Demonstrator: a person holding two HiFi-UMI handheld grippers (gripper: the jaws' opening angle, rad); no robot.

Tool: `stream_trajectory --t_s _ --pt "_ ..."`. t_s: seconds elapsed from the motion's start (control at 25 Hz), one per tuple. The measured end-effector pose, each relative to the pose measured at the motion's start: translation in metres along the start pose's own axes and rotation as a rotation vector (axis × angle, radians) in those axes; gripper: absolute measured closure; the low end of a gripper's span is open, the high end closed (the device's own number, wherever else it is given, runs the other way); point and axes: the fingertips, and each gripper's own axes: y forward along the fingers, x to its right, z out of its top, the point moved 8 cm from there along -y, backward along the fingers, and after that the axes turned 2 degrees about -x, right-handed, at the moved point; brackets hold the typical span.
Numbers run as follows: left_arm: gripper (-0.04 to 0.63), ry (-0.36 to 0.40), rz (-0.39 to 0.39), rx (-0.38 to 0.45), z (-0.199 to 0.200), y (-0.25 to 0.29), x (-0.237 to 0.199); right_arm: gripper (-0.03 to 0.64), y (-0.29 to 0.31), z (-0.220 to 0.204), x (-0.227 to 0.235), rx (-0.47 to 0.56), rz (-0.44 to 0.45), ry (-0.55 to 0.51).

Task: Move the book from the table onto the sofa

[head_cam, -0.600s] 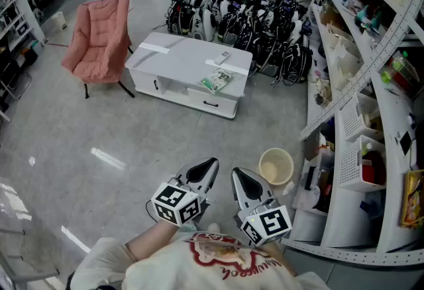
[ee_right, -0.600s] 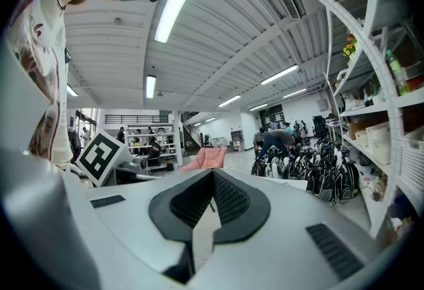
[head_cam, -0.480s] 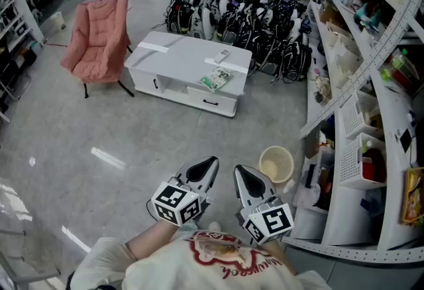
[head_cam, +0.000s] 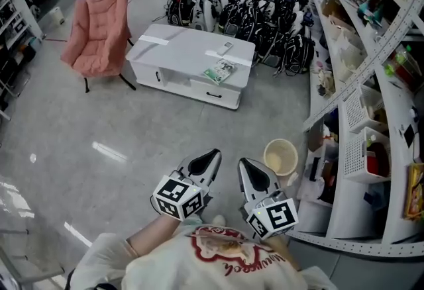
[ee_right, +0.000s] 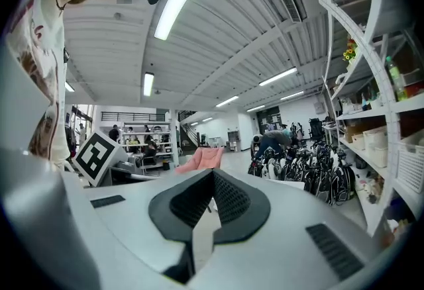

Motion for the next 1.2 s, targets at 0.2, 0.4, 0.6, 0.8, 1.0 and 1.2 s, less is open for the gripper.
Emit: stream_trajectory --t_s 0.2,0.4,0.6,0.8,1.0,1.2 --pt "0.578 -0.007 0.003 0.009 0.008 -0.009 -0.015 0.618 0.007 -0.001 -0.004 0.024 -0.013 0.024" --pt "0.578 -0.004 0.000 0.030 0.018 -0.019 -0.034 0.618 0.018 -0.004 -0.007 0.006 -0.060 0.009" --pt "0.578 0.013 -0.010 0.025 0.023 -0.030 -0.058 0.618 0.041 -0.003 -0.020 0.033 -0.072 0.008" --pt "0.578 -0.010 -0.011 0.021 0.024 -0.034 -0.083 0.618 0.063 -0.003 -0.035 0.044 -0.068 0.023" --pt "0.578 -0.024 -0.028 0.029 0.028 -0.026 -0.099 0.618 0.084 -0.003 -0.031 0.028 -0.046 0.026" --pt "0.578 -0.025 -0.005 0.056 0.040 -0.011 -0.124 0.618 0.118 -0.001 -0.016 0.035 -0.032 0.028"
